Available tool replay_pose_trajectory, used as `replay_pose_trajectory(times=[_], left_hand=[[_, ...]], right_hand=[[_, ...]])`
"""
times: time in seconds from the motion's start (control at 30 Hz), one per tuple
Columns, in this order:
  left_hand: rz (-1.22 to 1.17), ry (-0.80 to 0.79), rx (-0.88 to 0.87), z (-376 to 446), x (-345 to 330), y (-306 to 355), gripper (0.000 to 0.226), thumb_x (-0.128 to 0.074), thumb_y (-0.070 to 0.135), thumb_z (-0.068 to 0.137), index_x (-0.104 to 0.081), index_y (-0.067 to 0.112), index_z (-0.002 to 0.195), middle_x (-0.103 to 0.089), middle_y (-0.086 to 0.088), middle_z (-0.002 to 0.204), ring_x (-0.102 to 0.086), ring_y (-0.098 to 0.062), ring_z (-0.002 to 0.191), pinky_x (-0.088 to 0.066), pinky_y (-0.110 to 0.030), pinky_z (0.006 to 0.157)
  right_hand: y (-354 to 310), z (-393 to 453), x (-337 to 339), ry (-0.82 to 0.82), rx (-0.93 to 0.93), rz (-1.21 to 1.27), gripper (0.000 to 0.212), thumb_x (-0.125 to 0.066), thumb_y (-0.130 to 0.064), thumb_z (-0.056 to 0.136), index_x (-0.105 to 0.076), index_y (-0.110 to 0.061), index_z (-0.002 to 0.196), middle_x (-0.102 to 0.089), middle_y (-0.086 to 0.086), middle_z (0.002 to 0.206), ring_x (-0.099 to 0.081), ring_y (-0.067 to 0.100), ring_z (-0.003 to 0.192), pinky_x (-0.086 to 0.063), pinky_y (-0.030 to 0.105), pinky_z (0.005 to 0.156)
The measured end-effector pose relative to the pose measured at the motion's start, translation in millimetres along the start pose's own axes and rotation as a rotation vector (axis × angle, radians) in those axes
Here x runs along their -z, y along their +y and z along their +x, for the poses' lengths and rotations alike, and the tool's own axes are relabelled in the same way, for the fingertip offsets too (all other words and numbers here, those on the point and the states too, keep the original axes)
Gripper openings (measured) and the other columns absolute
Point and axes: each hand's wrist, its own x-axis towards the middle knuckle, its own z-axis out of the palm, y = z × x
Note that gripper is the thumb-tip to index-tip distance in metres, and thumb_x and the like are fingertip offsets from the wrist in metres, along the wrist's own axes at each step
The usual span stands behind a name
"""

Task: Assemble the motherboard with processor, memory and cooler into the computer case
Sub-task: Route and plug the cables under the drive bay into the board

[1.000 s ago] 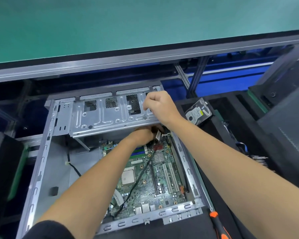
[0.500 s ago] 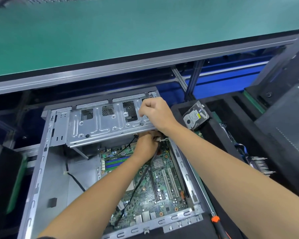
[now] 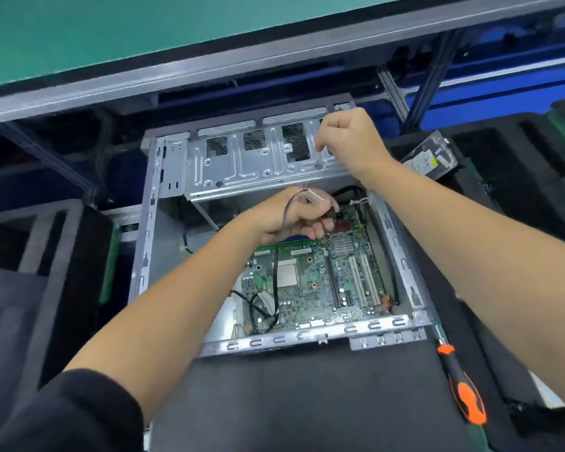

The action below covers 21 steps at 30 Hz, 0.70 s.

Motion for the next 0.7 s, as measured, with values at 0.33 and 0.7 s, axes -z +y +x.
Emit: replay_pose_trajectory(times=[0.33, 0.7], left_hand=[[-0.062, -0.494, -0.086, -3, 0, 60, 0.013, -0.066, 0.029, 0.087, -0.066, 0.016, 0.089, -0.061, -0.002, 0.063, -0.052, -0.007, 0.047, -0.035, -0.014, 0.039], [0.789, 0.225, 0.030, 33, -3, -10, 0.021, -0.065, 0.024, 0.090, -0.063, 0.006, 0.080, -0.061, -0.007, 0.075, -0.052, -0.012, 0.058, -0.046, -0.024, 0.055]], right_hand=[[1, 3, -3, 0.003, 0.036, 0.065, 0.021, -0.057, -0.013, 0.067, -0.052, 0.002, 0.053, -0.035, 0.000, 0.048, -0.032, 0.014, 0.054, -0.026, 0.030, 0.056], [2, 5, 0, 0.001, 0.004, 0.033, 0.044, -0.059, -0.002, 0.073, -0.049, -0.024, 0.036, -0.034, -0.003, 0.045, -0.029, 0.015, 0.049, -0.026, 0.028, 0.056]])
